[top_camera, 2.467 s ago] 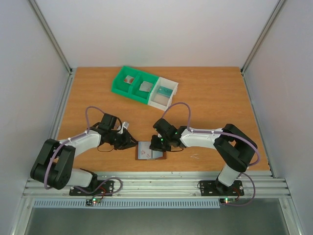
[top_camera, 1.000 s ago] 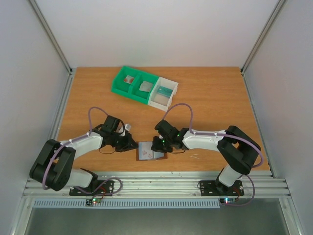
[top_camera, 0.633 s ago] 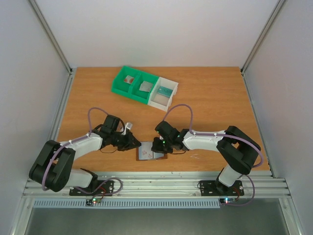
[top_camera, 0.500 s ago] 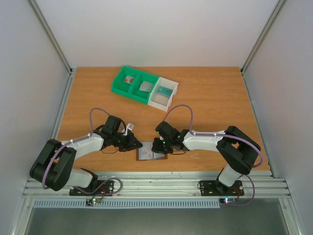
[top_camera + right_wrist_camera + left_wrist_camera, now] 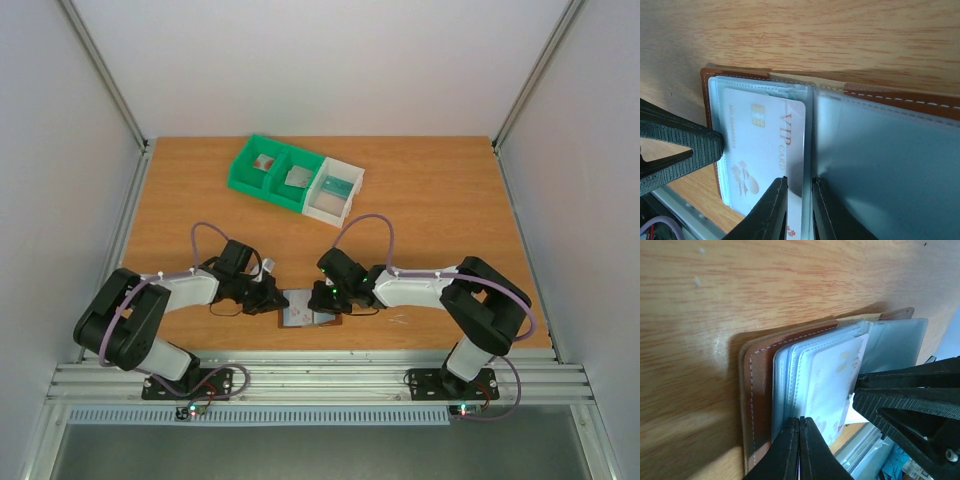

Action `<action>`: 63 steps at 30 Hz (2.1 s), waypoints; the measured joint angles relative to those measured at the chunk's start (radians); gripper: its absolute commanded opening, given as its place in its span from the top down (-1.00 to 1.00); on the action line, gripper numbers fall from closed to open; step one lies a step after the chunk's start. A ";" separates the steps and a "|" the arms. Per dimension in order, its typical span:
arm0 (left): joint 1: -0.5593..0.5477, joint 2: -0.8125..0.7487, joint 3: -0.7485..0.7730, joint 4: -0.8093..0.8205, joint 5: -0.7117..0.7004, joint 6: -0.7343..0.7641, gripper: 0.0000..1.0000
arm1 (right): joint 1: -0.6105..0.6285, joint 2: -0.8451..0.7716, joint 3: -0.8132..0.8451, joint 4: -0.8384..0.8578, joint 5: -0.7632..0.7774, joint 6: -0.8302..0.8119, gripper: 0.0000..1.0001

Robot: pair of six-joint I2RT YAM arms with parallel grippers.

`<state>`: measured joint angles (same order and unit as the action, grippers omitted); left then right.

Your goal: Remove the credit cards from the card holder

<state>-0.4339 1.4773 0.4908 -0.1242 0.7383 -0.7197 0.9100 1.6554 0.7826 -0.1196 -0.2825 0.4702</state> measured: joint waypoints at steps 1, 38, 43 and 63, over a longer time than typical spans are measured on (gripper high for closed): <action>0.000 0.000 0.000 -0.002 -0.005 0.003 0.93 | 0.000 0.002 0.000 0.001 -0.001 0.000 0.69; 0.000 -0.005 0.014 -0.045 -0.046 0.078 0.94 | 0.000 -0.002 -0.053 0.087 -0.003 0.001 0.74; 0.000 -0.005 0.014 -0.045 -0.047 0.079 0.93 | 0.000 -0.001 -0.054 0.103 -0.011 0.003 0.67; 0.000 -0.005 0.014 -0.047 -0.052 0.081 0.93 | -0.002 0.003 -0.076 0.163 -0.011 0.008 0.98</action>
<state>-0.4343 1.4723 0.5049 -0.1715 0.6865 -0.6384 0.9081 1.6588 0.7063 0.0437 -0.2935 0.4786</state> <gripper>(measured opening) 0.033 0.033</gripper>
